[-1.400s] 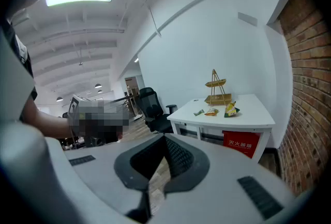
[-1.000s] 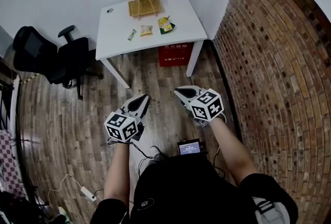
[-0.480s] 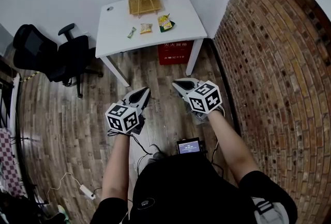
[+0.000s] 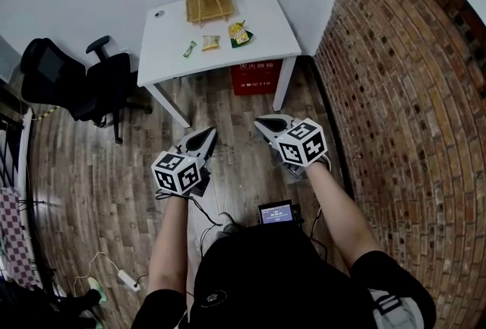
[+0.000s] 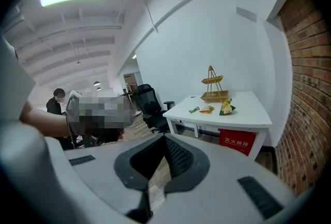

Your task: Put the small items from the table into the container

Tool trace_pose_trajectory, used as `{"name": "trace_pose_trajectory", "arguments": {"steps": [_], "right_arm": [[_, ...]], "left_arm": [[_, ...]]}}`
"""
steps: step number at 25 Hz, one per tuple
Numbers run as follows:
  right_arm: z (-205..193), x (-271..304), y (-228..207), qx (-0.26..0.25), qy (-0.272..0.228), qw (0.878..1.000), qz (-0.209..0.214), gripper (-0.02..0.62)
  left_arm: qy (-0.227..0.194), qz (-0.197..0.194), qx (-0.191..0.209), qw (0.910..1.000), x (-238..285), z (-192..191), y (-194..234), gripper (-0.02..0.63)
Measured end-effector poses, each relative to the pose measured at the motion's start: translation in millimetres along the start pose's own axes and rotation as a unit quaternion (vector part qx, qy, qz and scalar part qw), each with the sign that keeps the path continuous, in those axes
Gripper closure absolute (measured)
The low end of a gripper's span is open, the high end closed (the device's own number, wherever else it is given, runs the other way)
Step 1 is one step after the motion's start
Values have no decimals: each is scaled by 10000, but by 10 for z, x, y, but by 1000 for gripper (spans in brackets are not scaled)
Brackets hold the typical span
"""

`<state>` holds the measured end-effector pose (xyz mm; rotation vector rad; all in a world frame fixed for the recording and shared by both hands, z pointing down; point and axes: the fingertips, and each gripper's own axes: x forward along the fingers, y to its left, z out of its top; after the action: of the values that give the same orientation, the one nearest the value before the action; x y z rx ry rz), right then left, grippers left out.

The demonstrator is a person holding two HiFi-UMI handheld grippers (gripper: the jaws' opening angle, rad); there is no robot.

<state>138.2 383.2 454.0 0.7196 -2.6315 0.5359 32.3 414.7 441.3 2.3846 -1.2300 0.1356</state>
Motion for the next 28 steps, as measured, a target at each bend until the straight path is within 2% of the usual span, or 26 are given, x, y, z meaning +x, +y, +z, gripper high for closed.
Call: {"name": "trace_pose_trajectory", "arguments": {"steps": [11, 16, 24, 28], "right_arm": [[9, -154, -493, 61, -58, 9997, 209, 586], [16, -117, -682, 128, -57, 9996, 229, 586], [141, 295, -900, 214, 0, 9997, 152, 586], [290, 641, -1104, 271, 80, 9995, -103, 586]], "left_arm": [[-171, 157, -144, 9996, 457, 115, -123, 597], [-155, 209, -169, 9995, 608, 148, -46, 597], [-109, 129, -199, 9997, 813, 227, 447, 597], [-61, -2, -236, 9997, 972, 342, 838, 597]]}}
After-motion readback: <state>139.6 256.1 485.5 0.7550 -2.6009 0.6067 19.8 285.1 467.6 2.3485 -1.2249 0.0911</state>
